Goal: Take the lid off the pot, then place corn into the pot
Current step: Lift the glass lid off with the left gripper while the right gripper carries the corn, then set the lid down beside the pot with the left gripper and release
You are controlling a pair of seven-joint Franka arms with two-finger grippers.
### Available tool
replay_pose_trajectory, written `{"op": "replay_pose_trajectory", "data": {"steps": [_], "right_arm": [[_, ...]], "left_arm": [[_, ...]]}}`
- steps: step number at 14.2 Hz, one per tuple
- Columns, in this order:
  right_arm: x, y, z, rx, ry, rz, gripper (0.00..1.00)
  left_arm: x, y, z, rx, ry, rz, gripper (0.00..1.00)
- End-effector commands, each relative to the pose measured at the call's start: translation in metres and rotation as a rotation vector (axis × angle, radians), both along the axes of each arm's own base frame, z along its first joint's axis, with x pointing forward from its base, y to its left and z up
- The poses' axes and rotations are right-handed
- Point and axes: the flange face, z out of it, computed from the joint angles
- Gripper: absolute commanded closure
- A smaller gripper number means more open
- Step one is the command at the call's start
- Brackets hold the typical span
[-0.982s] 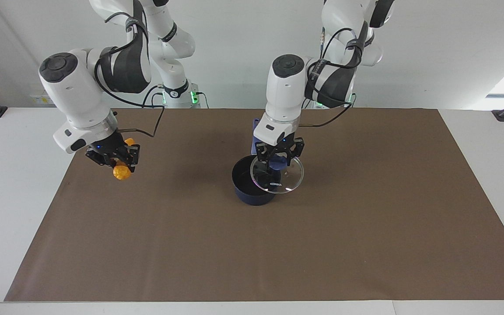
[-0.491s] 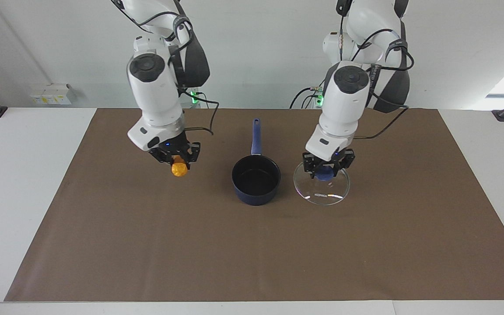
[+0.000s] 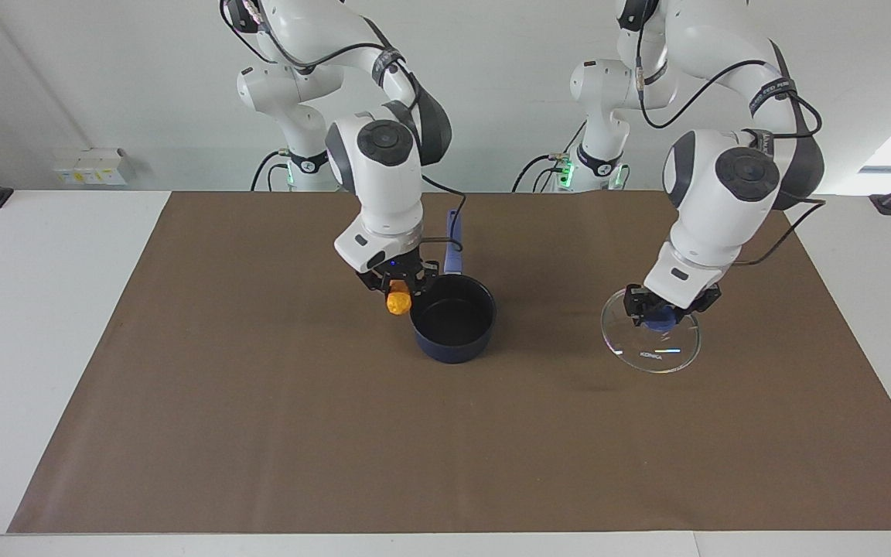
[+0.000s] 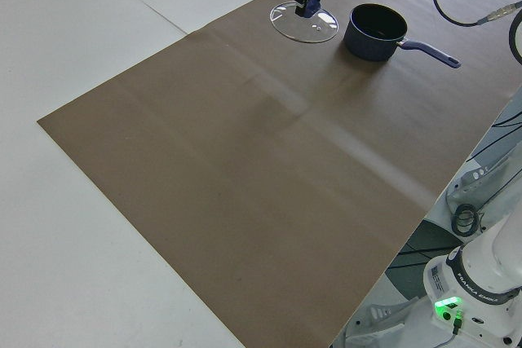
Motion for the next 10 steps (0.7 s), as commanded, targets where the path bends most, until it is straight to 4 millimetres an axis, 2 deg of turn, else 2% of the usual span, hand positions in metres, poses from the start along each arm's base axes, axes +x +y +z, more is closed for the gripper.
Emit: {"op": "replay_pose_trajectory", "data": {"steps": [1, 2, 4, 6, 7, 9, 10], "right_arm": [[0.016, 0.039, -0.013, 0.005, -0.021, -0.021, 1.0], [0.014, 0.056, -0.023, 0.003, -0.021, -0.018, 1.0], [0.008, 0.076, -0.033, 0.032, -0.05, 0.004, 1.0], [0.003, 0.077, -0.045, 0.022, -0.039, 0.015, 1.0], [0.0, 0.076, -0.051, 0.018, -0.028, 0.022, 1.0], [0.0, 0.075, -0.057, 0.016, -0.029, 0.034, 1.0], [-0.001, 0.074, -0.066, 0.018, -0.029, 0.035, 1.0]], "left_arm": [[-0.019, 0.045, 0.0, -0.009, 0.016, -0.066, 1.0], [-0.022, 0.062, -0.004, -0.021, 0.024, -0.066, 1.0], [-0.03, 0.078, -0.008, -0.022, 0.026, -0.067, 1.0], [-0.041, 0.102, -0.016, -0.023, 0.011, -0.062, 1.0], [-0.046, 0.123, -0.021, -0.027, 0.016, -0.086, 1.0], [-0.061, 0.138, -0.026, -0.042, 0.019, -0.107, 1.0], [-0.071, 0.153, -0.031, -0.041, 0.008, -0.107, 1.0]]}}
